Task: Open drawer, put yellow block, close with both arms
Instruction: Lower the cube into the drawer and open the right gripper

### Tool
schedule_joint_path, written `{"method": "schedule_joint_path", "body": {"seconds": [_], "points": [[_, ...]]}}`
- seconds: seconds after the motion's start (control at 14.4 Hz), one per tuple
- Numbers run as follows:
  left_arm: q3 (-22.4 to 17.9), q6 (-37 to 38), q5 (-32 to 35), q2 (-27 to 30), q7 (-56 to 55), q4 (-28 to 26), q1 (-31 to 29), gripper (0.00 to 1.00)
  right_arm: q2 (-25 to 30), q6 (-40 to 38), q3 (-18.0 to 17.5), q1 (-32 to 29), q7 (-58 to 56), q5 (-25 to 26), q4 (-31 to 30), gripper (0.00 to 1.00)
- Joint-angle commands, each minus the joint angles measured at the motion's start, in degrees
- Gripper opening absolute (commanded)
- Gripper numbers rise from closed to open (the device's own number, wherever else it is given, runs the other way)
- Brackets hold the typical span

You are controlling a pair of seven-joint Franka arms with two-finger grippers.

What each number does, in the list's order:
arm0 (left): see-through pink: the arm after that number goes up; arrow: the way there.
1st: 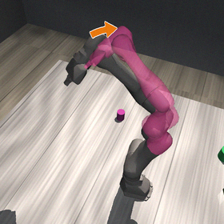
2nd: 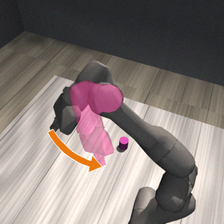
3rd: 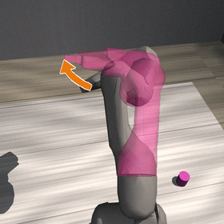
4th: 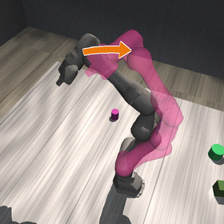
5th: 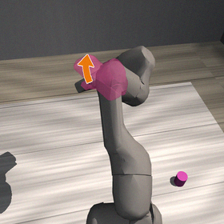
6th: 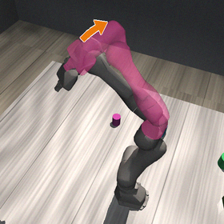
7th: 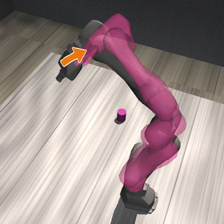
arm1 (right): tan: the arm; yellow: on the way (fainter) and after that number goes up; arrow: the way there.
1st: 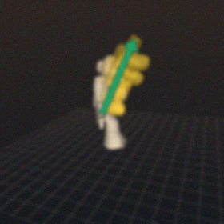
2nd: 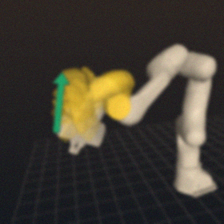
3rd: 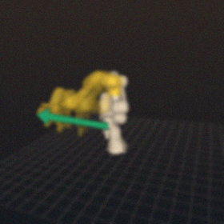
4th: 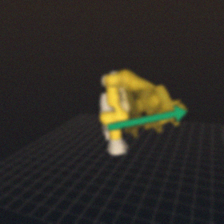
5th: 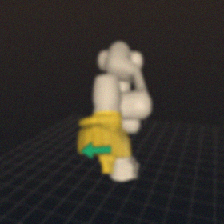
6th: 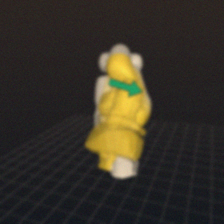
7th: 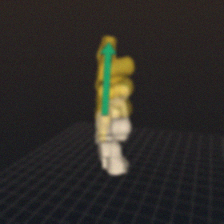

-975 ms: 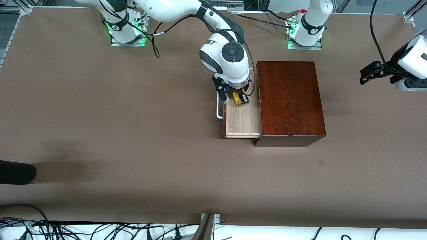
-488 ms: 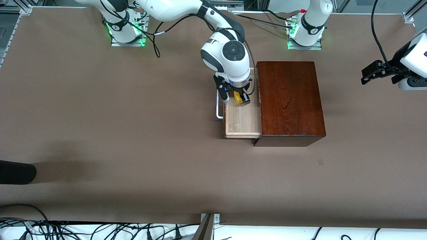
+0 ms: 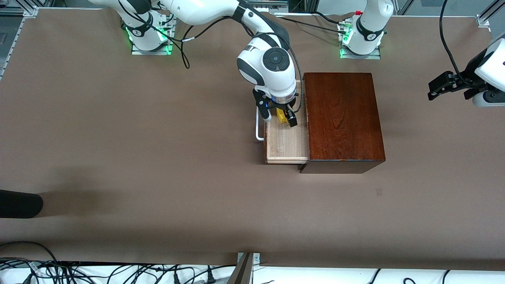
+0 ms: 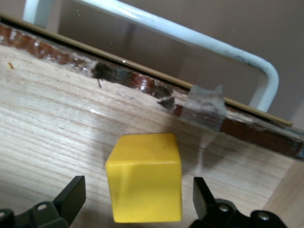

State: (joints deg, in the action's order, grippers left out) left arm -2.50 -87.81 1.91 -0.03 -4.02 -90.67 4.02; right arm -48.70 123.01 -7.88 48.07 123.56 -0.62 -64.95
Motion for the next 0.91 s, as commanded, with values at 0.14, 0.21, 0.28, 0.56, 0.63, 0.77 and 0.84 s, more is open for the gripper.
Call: {"method": "schedule_joint_path", "body": {"seconds": [0.14, 0.21, 0.28, 0.56, 0.63, 0.77, 0.84], "points": [[0.65, 0.44, -1.47, -1.46, 1.12, 2.07, -0.59, 1.00, 5.27, -9.78, 0.49, -0.08, -6.19, 0.45, 1.14, 1.00], [0.74, 0.44, -1.38, -1.46, 0.94, 2.16, -0.59, 1.00, 7.20, -12.50, 0.23, -1.38, -9.01, 0.10, 1.14, 1.00], [0.74, 0.44, -1.47, -1.46, 0.94, 2.16, -0.59, 1.00, 9.57, -15.32, 0.06, -2.79, -13.91, 0.10, 0.88, 1.00], [0.92, 0.44, -1.73, -1.81, 0.85, 2.16, 0.03, 1.00, 20.81, -30.00, 2.94, -6.05, -42.55, -0.88, -4.81, 1.00], [0.83, 0.44, -3.39, -1.73, 0.77, 2.16, -0.15, 1.00, 24.58, -31.15, 5.74, -6.05, -50.01, -0.87, -8.58, 1.00], [0.83, 0.44, -4.02, -1.90, 0.50, 2.16, 0.03, 1.00, 32.14, -30.82, 10.84, -6.05, -63.38, -0.87, -17.01, 1.00], [1.27, 0.53, -3.84, -2.34, 0.33, 2.25, 0.46, 1.00, 34.53, -30.81, 13.30, -6.05, -68.93, -0.87, -19.58, 1.00]]}}
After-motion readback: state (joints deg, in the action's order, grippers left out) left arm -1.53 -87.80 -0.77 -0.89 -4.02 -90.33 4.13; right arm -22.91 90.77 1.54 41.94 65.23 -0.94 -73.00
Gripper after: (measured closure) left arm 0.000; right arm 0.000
